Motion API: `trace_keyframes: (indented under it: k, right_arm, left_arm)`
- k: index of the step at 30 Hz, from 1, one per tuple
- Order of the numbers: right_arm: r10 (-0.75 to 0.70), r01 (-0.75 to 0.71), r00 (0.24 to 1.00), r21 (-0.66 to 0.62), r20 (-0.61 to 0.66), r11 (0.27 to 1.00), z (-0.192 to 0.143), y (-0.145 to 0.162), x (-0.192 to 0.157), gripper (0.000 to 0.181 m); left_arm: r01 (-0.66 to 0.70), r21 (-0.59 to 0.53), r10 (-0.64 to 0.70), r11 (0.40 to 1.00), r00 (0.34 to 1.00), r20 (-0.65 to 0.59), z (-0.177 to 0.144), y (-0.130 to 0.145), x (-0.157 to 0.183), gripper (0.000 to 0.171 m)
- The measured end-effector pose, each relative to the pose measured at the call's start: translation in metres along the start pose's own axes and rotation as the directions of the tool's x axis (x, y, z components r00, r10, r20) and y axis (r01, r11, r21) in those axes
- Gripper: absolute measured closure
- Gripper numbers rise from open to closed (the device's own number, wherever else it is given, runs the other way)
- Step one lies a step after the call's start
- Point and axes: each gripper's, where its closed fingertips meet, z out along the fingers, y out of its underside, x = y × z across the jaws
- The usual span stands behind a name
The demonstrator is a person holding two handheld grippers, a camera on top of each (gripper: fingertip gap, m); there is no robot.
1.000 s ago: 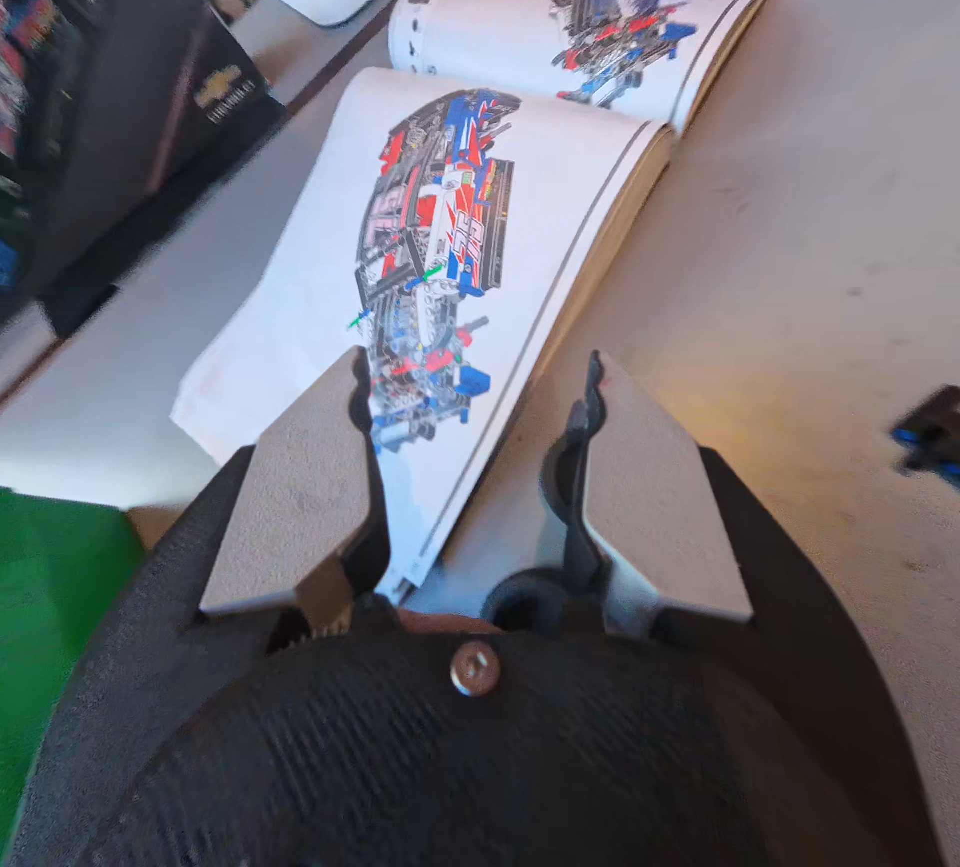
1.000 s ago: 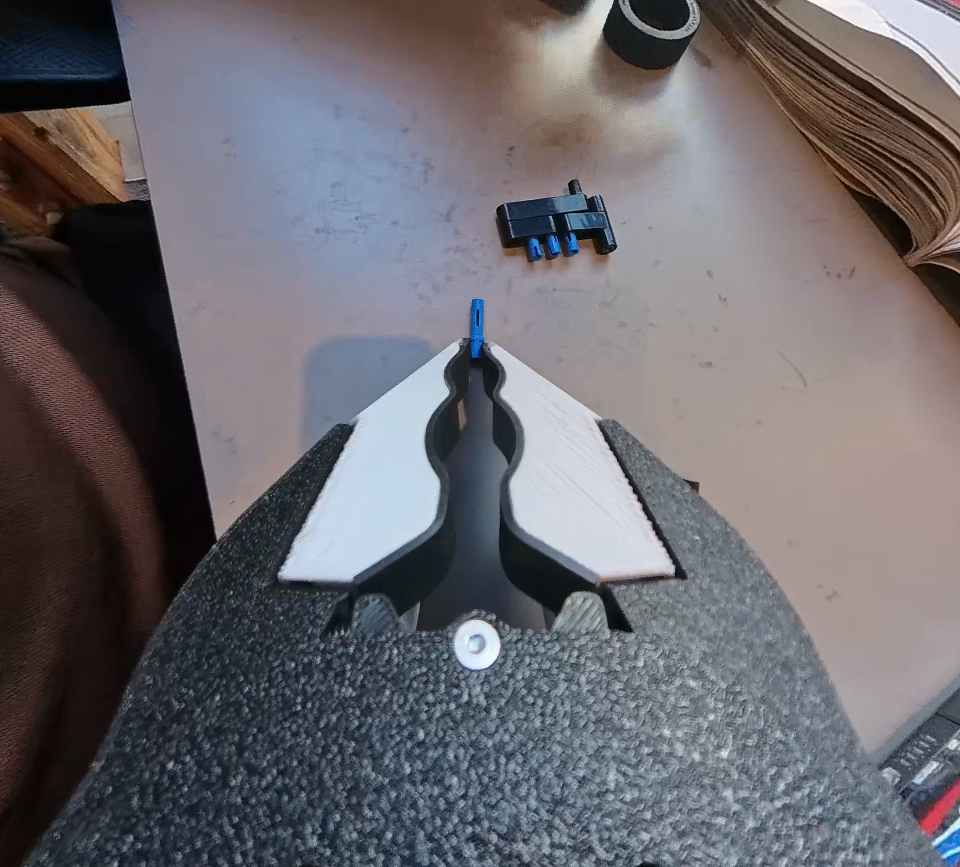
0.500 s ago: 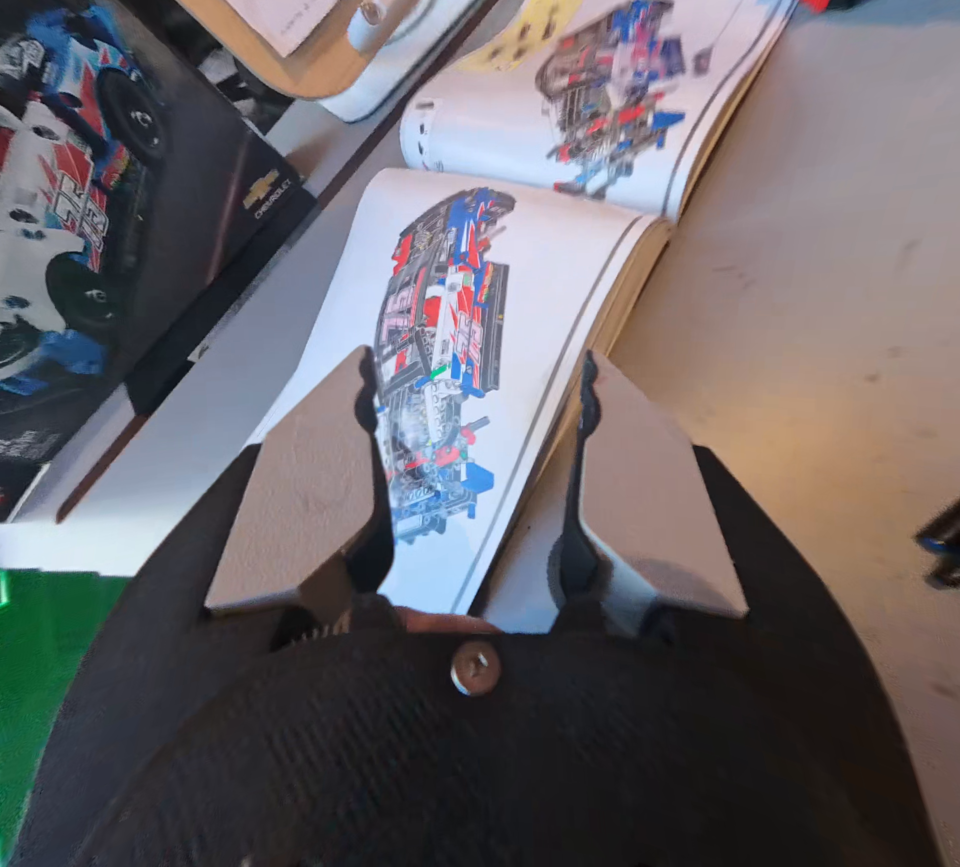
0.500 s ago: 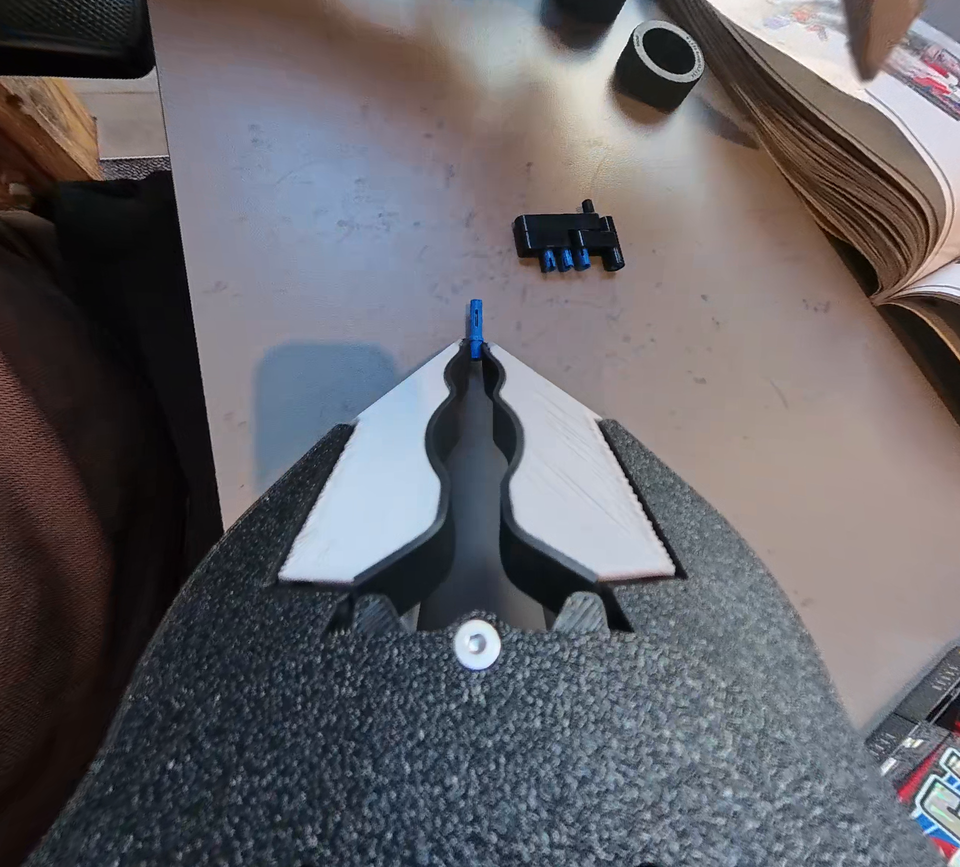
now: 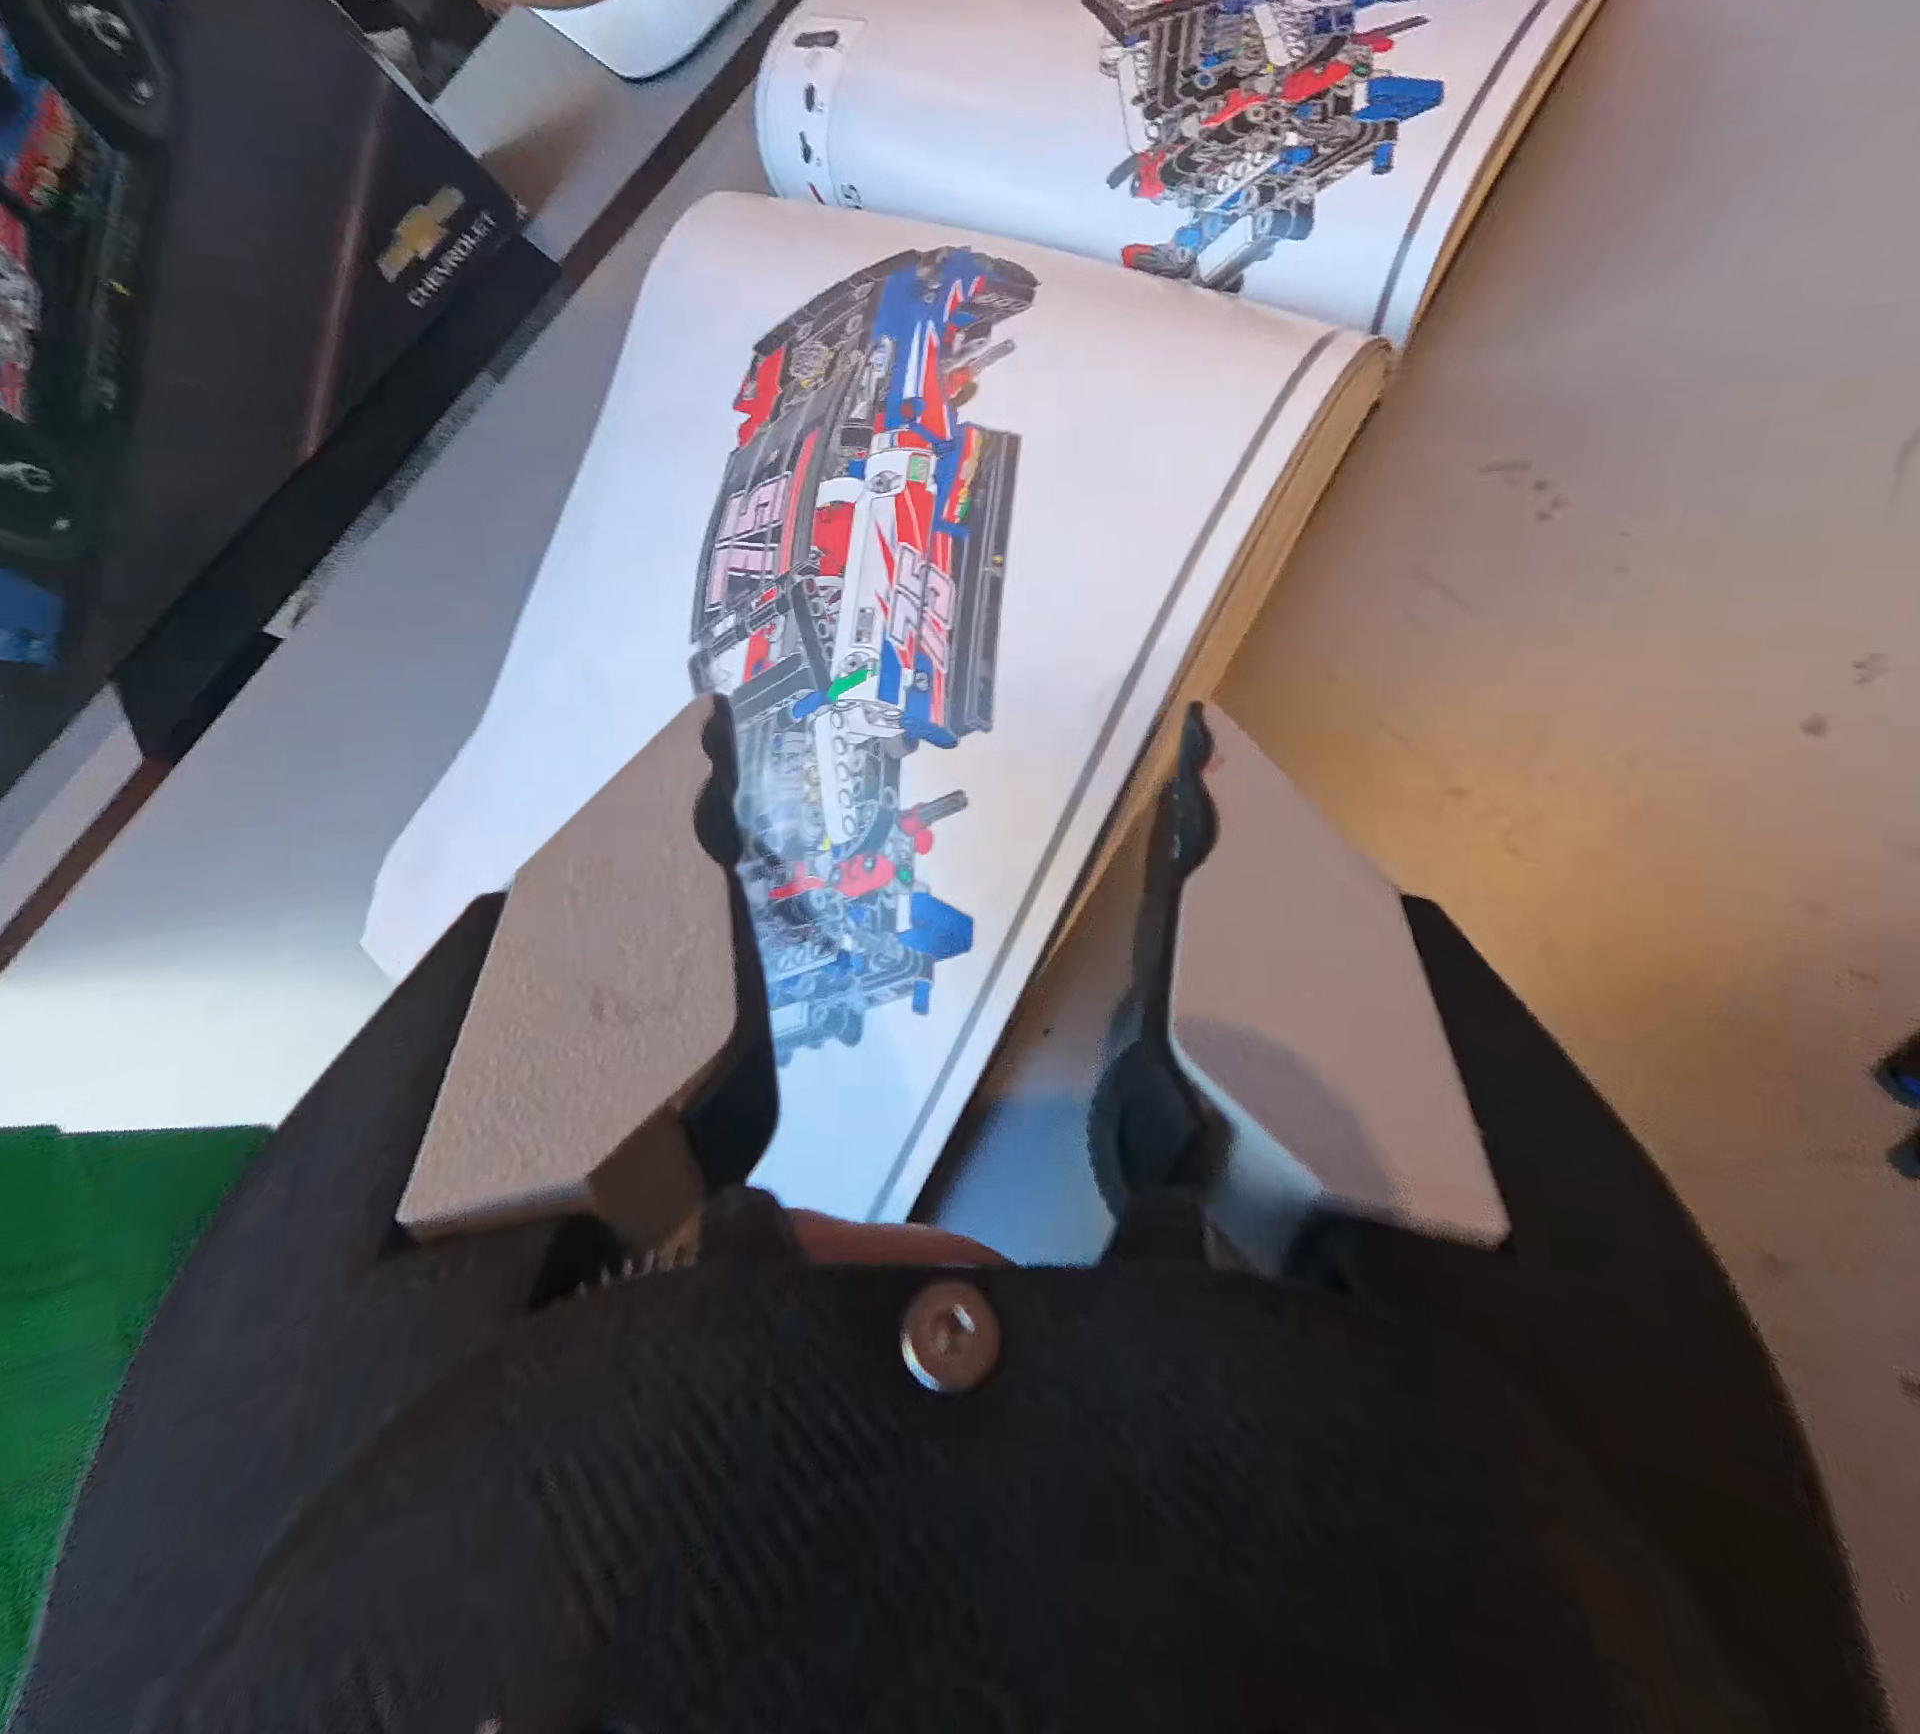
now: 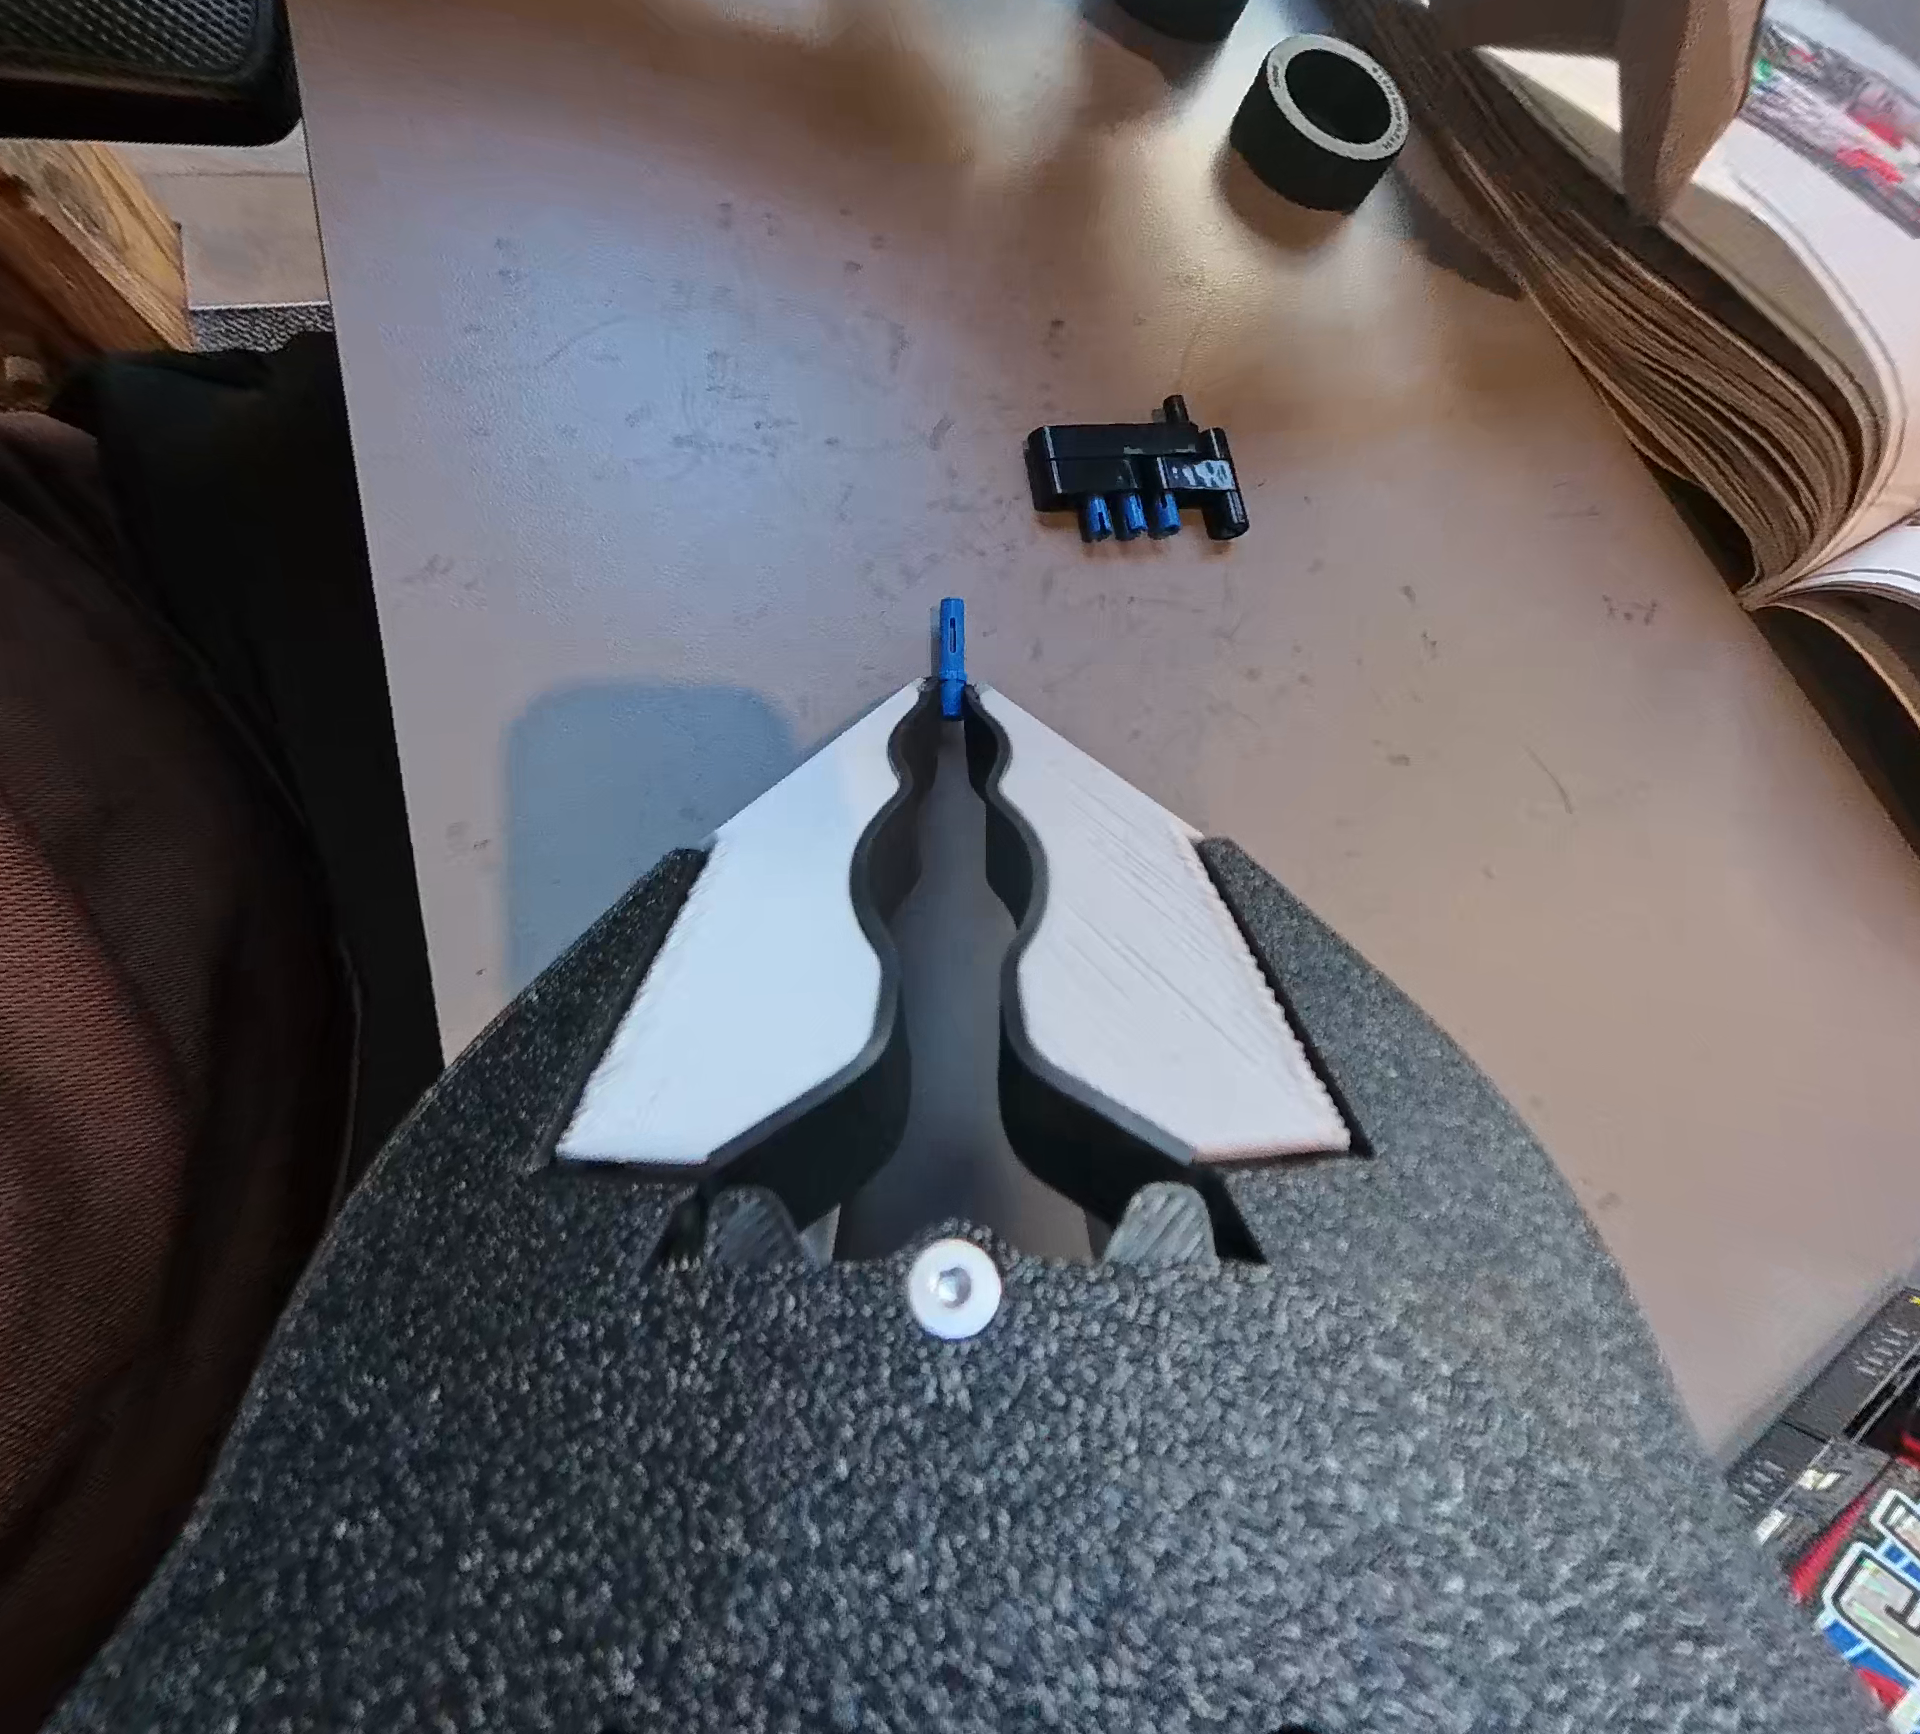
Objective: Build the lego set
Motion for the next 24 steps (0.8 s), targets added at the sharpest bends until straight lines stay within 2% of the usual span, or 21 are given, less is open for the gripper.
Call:
trace_keyframes:
  k: [5,14,17,20,22,24]
  right_arm:
    - [-0.005,0.005,1.0,-0.003,-0.004,1.0,0.0,0.0,0.0,0.177]
    - [-0.004,0.004,1.0,-0.003,-0.001,1.0,0.0,0.001,0.0,0.177]
    - [-0.003,0.003,1.0,-0.003,0.0,1.0,0.0,0.001,0.0,0.177]
    - [-0.004,0.004,1.0,-0.003,0.001,1.0,0.0,0.001,0.0,0.177]
    - [-0.004,0.004,1.0,-0.004,0.0,1.0,0.0,0.001,0.0,0.177]
    - [-0.005,0.005,1.0,-0.006,-0.001,1.0,0.001,0.001,0.0,0.177]
  left_arm:
    - [0.022,0.02,-0.021,1.0,1.0,-0.02,0.002,-0.004,0.007,0.09]
    - [-0.021,0.081,0.012,0.997,0.994,0.107,-0.002,-0.02,-0.01,0.097]
    - [-0.167,0.08,0.141,0.983,0.955,0.262,-0.007,-0.026,-0.024,0.098]
    - [-0.306,0.061,0.265,0.95,0.895,0.36,-0.005,-0.034,-0.026,0.107]
    - [-0.36,0.08,0.297,0.929,0.86,0.415,-0.005,-0.049,-0.028,0.112]
    - [-0.377,0.115,0.295,0.919,0.852,0.433,-0.003,-0.07,-0.028,0.114]
